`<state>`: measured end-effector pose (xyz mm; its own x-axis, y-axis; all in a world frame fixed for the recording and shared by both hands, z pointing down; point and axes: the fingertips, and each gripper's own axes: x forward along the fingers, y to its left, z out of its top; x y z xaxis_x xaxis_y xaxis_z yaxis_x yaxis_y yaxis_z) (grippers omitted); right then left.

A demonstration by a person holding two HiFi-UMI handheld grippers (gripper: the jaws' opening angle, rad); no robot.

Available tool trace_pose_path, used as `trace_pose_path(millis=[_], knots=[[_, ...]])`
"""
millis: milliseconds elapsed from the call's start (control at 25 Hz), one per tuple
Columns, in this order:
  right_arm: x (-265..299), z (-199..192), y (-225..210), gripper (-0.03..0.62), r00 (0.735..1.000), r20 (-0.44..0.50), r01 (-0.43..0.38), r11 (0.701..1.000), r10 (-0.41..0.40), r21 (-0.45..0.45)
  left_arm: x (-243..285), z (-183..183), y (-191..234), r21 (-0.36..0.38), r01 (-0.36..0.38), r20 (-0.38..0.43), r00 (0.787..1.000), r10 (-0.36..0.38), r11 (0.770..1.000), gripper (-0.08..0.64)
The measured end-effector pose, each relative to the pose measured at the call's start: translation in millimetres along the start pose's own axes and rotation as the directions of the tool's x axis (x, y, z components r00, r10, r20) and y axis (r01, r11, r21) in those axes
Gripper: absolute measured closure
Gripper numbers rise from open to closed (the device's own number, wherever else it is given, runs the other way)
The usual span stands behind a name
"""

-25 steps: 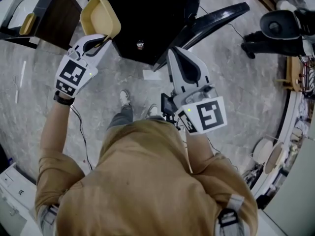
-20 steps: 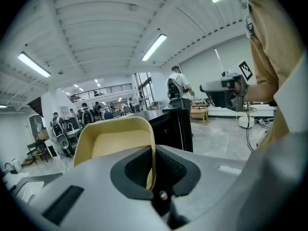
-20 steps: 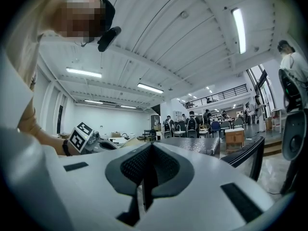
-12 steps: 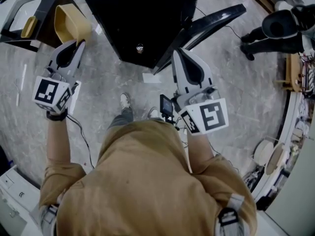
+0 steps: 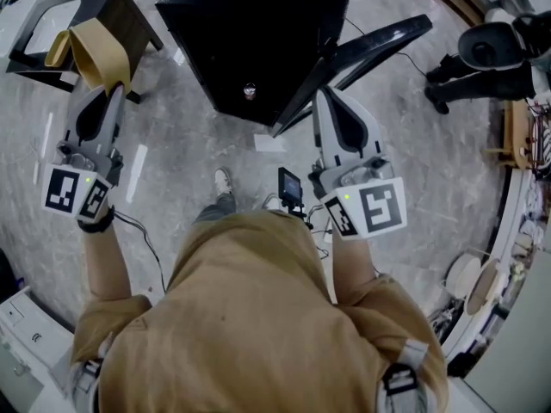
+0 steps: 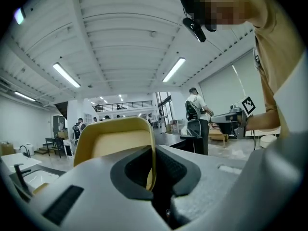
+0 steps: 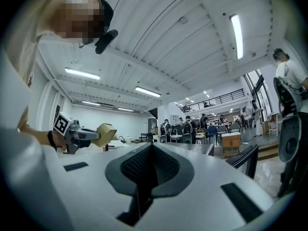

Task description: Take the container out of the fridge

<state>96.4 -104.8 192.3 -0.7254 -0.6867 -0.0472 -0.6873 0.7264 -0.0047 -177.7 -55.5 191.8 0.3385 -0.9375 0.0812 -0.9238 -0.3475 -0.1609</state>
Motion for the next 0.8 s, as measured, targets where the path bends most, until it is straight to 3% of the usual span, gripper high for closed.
trace_pose_path(millis=[440,800], knots=[[-10,13,-14,0.592,1.000,0.014,0.027,1.000,-0.027,-0.013,-41,11,11,-0.035,-0.131,0.069,0.989,0.133,0.991,0.546],[-21,32,-24,0.592,0.998,0.038,0.055,0.998,-0.054,-0.024,-71,21,7,-0.076,-0.180,0.102,0.977,0.187,0.981,0.548]])
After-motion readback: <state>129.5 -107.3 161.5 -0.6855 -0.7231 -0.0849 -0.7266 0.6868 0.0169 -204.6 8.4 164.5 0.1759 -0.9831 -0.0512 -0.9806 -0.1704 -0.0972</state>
